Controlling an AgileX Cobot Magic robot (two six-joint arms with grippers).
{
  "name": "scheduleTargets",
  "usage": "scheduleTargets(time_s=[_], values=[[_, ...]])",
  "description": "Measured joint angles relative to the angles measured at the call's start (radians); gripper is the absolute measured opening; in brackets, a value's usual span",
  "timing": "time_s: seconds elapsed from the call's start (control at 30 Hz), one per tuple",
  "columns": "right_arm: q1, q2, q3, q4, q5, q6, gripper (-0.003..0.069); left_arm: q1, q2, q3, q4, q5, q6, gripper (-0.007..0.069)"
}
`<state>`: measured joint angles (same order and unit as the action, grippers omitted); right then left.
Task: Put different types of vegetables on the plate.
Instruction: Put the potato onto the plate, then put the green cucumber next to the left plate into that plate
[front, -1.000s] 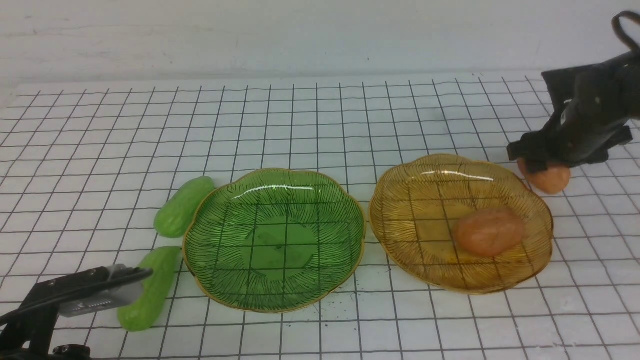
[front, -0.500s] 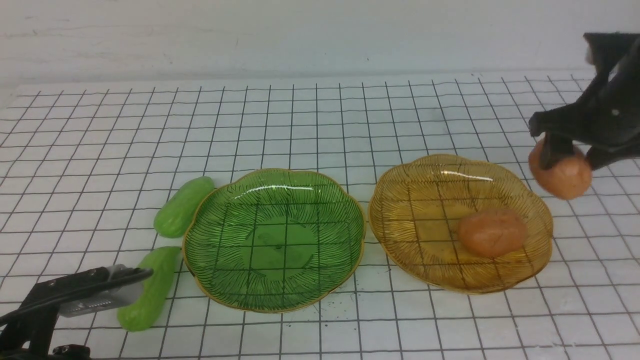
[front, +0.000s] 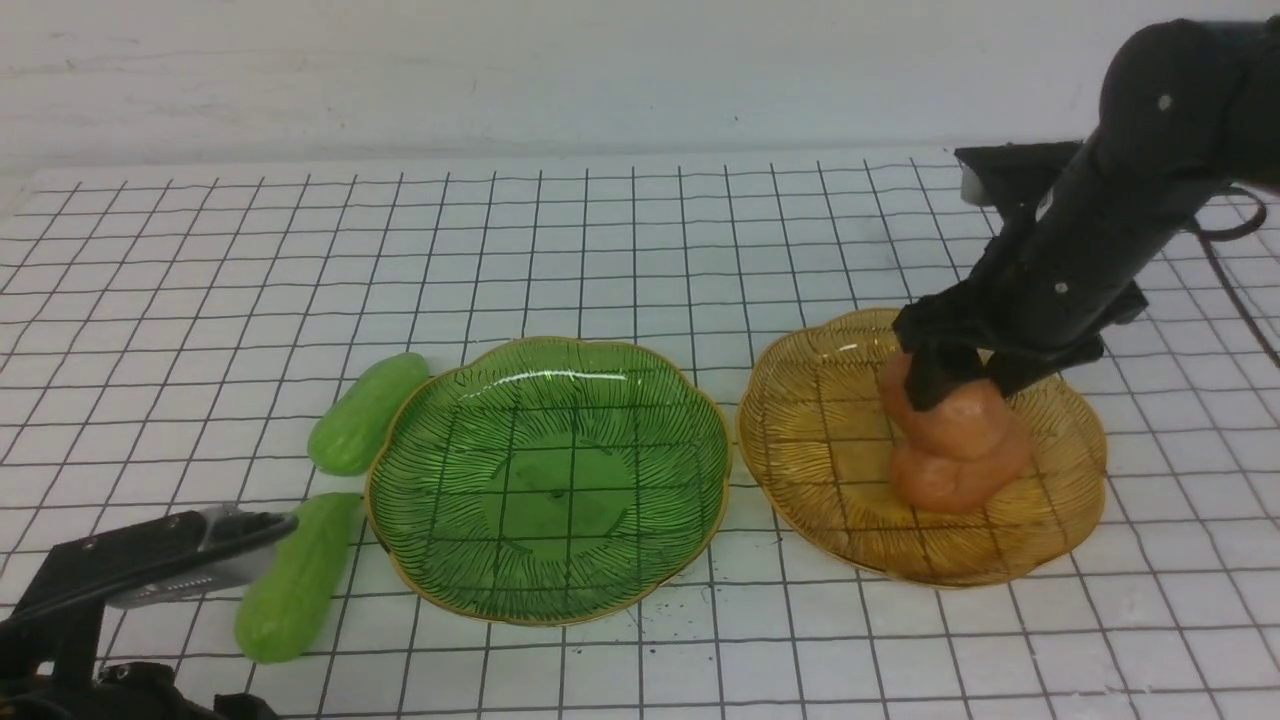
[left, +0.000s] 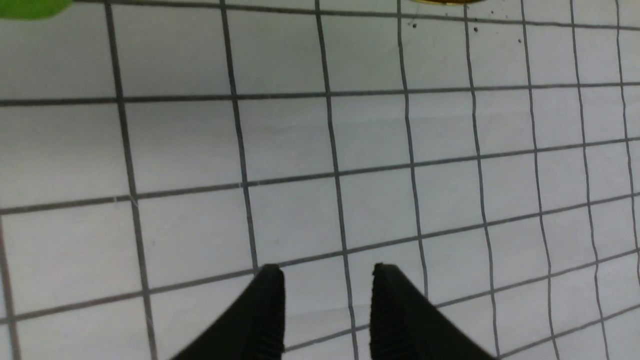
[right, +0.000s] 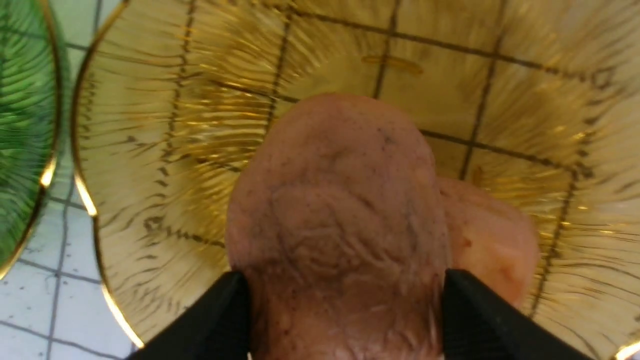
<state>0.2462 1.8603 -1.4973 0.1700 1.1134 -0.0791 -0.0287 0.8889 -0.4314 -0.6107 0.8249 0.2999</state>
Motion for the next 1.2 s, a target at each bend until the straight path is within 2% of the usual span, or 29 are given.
scheduleTargets(time_s=[0.07, 0.13, 0.2, 0.3, 0.6, 0.7, 0.83, 0.97, 1.2], values=[[0.007, 0.004, 0.0, 0.016, 0.023, 0.0, 0.0519, 0.0, 0.0, 0.0, 0.0, -0.024, 0.0, 0.0267], [0.01, 0.018, 0.008, 0.019, 0.09, 0.0, 0.0631, 0.0, 0.0, 0.0, 0.0, -0.074, 0.0, 0.0296], [0.01, 0.021, 0.01, 0.013, 0.105, 0.0, 0.0668, 0.0, 0.001, -0.007, 0.001, -0.101, 0.0, 0.0304], [0.01, 0.02, 0.01, 0.009, 0.108, 0.017, 0.0687, 0.0, 0.003, -0.036, 0.013, -0.115, -0.006, 0.0308], [0.01, -0.089, 0.01, -0.002, 0.109, 0.044, 0.0691, 0.0, 0.008, -0.171, 0.181, -0.119, -0.13, 0.0316], [0.01, -0.18, 0.01, 0.016, 0.114, 0.047, 0.0689, 0.0, 0.008, -0.185, 0.278, -0.117, -0.199, 0.0342], [0.01, -0.299, 0.01, 0.059, 0.124, 0.062, 0.0671, 0.0, 0.04, -0.19, 0.334, -0.118, -0.263, 0.0387], [0.01, -0.386, 0.01, 0.085, 0.131, 0.063, 0.0645, 0.0, 0.124, -0.191, 0.34, -0.129, -0.258, 0.0417], [0.01, -0.487, 0.01, 0.093, 0.142, 0.048, 0.0574, 0.0, 0.367, -0.264, 0.334, -0.132, -0.2, 0.0417]])
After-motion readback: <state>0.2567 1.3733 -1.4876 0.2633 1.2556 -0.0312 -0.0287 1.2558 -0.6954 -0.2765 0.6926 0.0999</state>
